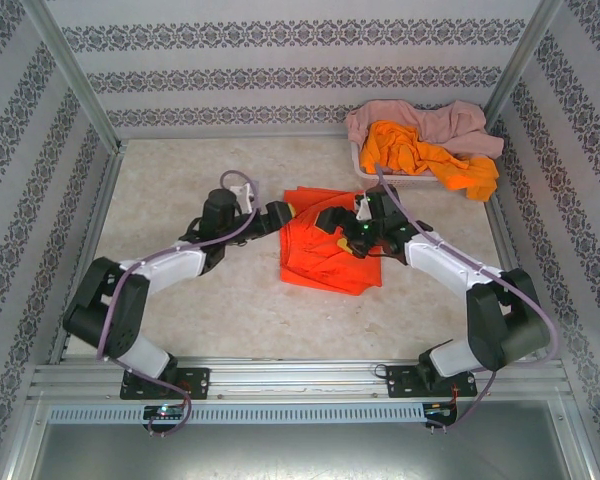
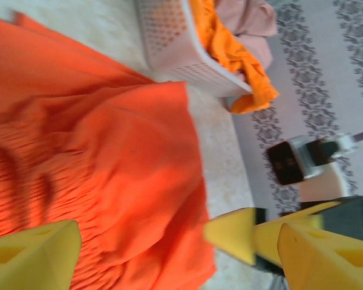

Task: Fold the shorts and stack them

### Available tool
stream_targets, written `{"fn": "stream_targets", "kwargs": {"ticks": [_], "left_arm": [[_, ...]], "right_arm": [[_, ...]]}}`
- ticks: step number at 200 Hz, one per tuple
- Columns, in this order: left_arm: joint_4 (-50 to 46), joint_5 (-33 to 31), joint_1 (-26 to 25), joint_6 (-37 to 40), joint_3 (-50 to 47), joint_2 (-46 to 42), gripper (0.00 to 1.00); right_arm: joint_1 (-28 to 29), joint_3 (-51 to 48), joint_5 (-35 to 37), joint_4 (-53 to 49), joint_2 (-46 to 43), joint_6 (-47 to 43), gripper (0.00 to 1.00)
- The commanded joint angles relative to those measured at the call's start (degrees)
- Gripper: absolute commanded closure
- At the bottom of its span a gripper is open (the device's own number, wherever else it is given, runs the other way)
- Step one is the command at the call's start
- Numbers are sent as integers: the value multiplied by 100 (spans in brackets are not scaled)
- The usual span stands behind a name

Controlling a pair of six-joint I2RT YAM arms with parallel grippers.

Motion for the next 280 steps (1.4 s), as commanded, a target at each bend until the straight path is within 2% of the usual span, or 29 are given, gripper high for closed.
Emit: {"fn": "stream_targets", "kwargs": {"ticks": [1, 52, 109, 147, 168, 195, 235, 256, 280], "left_arm": [[896, 257, -206, -554, 376, 542, 15], [1900, 327, -385, -1227, 989, 1972, 18], [933, -257, -192, -289, 1455, 2738, 18], [851, -288, 157, -174, 1531, 3136, 18], [870, -122, 188, -103, 1425, 2914, 19], [539, -33, 165, 109, 1119, 1944, 18], [-575, -160, -232, 438, 826, 454, 12], [-661, -246, -582, 292, 672, 327, 10], [25, -258, -907, -147, 411, 659, 11]], "right_arm": [[-11, -276, 70, 494, -148, 203, 6], [-121, -902, 249, 698, -118, 264, 7], [-117, -1474, 82, 888, -37, 267, 7], [-118, -1933, -16, 958, -249, 296, 7], [-124, -1988, -164, 979, -416, 280, 7], [-141, -1662, -281, 565, -801, -2, 6], [-427, -1073, 278, -688, -1486, -1186, 2], [-743, -869, 446, -1187, -1689, -1743, 2], [-1202, -702, 460, -1671, -1829, -2185, 2]]}}
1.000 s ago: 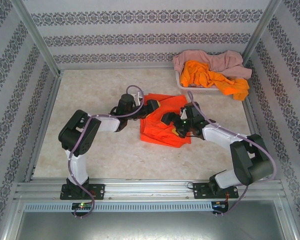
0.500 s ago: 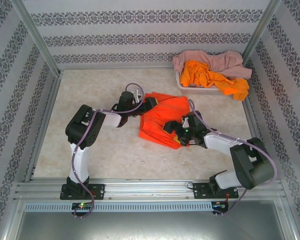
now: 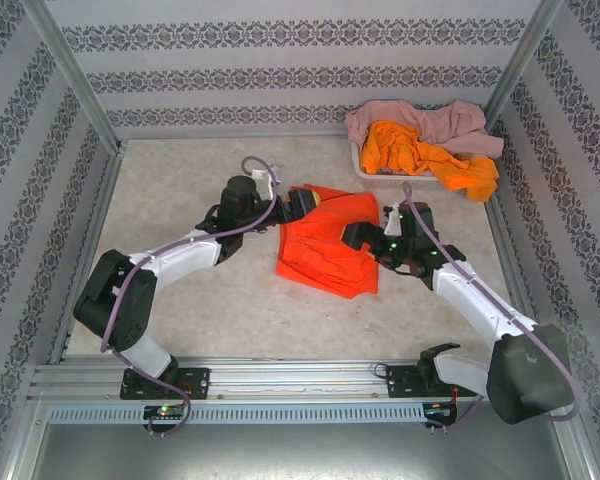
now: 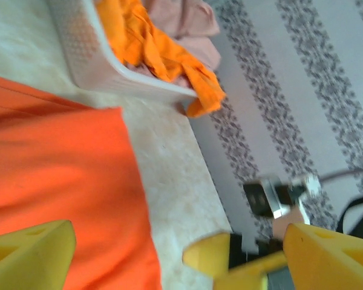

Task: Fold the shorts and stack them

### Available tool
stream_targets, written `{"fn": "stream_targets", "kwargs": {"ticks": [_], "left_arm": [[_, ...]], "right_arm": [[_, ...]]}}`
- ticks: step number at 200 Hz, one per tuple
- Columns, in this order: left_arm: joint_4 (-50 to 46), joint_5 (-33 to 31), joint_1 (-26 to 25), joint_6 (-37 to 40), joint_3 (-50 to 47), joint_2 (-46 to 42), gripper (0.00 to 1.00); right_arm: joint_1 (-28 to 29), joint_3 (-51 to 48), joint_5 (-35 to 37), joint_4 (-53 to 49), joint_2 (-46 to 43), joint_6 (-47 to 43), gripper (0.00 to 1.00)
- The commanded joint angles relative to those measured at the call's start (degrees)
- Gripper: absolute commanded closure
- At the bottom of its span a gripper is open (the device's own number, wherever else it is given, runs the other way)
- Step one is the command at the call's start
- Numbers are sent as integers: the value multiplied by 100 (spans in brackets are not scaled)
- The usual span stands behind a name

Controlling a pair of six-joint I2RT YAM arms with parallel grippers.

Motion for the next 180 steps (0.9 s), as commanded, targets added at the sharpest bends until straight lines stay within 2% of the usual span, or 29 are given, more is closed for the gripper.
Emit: {"fn": "stream_targets", "kwargs": {"ticks": [1, 50, 90, 116, 150, 180], "left_arm": [[96, -99, -291, -269, -384, 459, 11], [612, -269, -568, -391, -674, 1354, 13], [1417, -398, -571, -689, -1429, 1603, 13], [1705, -452, -571, -776, -1702, 1631, 13], [1661, -444, -581, -710, -1693, 1598, 12], [1265, -466, -586, -521, -1632, 1411, 11]], "right_arm": [[-384, 211, 222, -908, -134, -827, 2], [-1028, 290, 283, -1274, -178, -1399, 2], [-1060, -90, 27, -483, -169, -1975, 2], [-1058, 47, -125, -337, 108, -2280, 3], [-1025, 468, -132, -594, 789, -2493, 8], [-881, 809, 80, -881, 1442, -2647, 20]]}}
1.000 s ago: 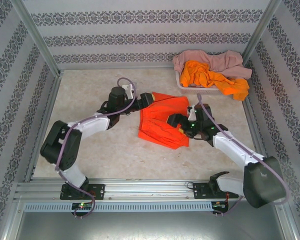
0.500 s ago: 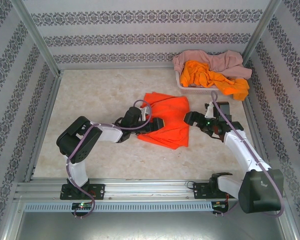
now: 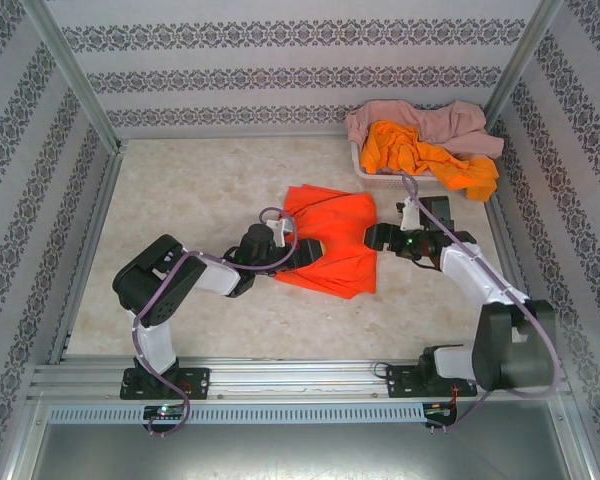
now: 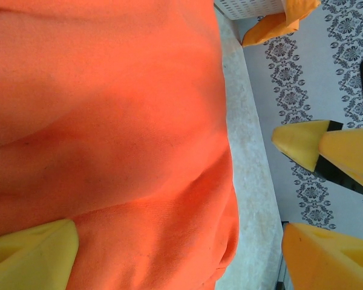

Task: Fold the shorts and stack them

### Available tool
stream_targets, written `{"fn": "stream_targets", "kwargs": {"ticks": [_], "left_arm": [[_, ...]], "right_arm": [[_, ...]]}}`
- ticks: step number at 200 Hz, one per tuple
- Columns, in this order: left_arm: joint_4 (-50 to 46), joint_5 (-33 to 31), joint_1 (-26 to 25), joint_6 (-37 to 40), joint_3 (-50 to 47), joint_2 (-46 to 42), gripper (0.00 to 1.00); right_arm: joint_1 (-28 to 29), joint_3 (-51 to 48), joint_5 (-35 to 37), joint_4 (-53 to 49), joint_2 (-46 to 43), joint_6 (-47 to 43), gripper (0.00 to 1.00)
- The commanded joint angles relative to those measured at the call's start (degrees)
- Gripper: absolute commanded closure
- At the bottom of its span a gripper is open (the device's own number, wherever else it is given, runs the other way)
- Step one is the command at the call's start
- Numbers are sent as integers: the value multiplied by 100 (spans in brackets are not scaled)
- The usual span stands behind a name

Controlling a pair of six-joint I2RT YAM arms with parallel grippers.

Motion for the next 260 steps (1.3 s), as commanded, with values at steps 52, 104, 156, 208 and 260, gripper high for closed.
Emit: {"fn": "stream_targets", "kwargs": {"ticks": [52, 104, 156, 208, 260], "left_arm": [[-1420, -523, -45, 400, -72, -815, 0], [-3114, -1287, 3, 1433, 37, -2664, 0], [-3597, -1461, 222, 1655, -168, -3451, 0], [-3520, -1414, 298, 1537, -363, -3508, 0], [-3512, -1412, 416, 1526, -463, -3607, 0]], "right_arm": [[268, 568, 548, -259, 1109, -302, 32], [474, 981, 353, -56, 1747, -215, 39], [694, 1355, 492, -127, 2355, -172, 60], [603, 1787, 1761, -1140, 2365, -784, 100], [77, 2037, 4743, -2434, 1872, -2192, 100]]}}
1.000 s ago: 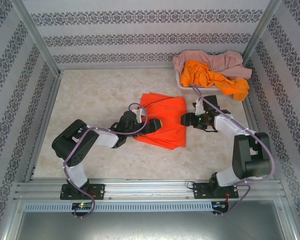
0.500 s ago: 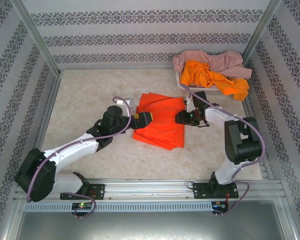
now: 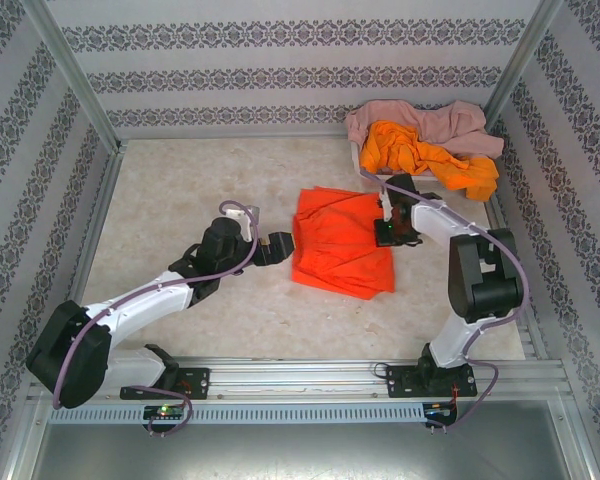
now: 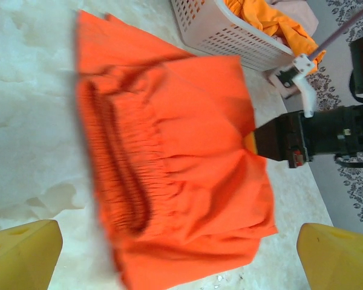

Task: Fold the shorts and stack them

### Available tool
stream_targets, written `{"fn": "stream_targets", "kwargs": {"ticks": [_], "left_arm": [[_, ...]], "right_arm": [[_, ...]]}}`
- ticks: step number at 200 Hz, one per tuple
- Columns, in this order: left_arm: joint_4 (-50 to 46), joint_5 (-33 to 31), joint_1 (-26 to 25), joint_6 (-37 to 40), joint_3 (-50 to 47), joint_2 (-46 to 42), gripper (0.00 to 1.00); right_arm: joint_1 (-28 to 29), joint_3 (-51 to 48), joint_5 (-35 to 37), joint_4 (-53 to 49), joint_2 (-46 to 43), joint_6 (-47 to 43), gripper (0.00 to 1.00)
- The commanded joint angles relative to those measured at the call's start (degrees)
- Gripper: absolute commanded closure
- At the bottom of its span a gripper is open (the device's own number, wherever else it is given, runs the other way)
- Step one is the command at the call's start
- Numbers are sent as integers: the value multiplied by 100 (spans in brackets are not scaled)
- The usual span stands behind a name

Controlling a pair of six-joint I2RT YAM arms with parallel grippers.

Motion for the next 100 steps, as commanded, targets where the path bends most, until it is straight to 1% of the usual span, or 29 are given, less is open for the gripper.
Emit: {"fn": "stream_targets", "kwargs": {"ticks": [1, 18, 30, 52, 73, 87, 90, 94, 97, 100], "left_arm": [[-56, -38, 115, 81, -97, -161, 0], [-80, 17, 173, 85, -128, -168, 0], [-116, 58, 200, 84, -144, -187, 0], [-177, 183, 298, 85, -184, -193, 0], [-200, 402, 456, 68, -201, -175, 0], [-272, 491, 562, 101, -205, -198, 0], [-279, 496, 579, 110, -210, -207, 0], [-284, 508, 610, 124, -222, -218, 0], [-284, 520, 633, 127, -237, -224, 0], [-280, 537, 658, 125, -251, -231, 0]], "right_arm": [[-379, 142, 2020, -890, -351, -874, 100], [-658, 64, 2858, -813, -584, -1339, 100], [-873, 37, 3247, -620, -756, -1680, 100], [-1351, 188, 3385, -490, -947, -2019, 100], [-1775, 396, 3351, -446, -986, -2076, 100], [-1945, 547, 3384, -473, -985, -2009, 100], [-1956, 571, 3397, -495, -988, -1973, 97], [-1971, 602, 3417, -506, -995, -1919, 88], [-1986, 616, 3432, -503, -1009, -1897, 79], [-1986, 633, 3448, -499, -1020, -1863, 67]]}}
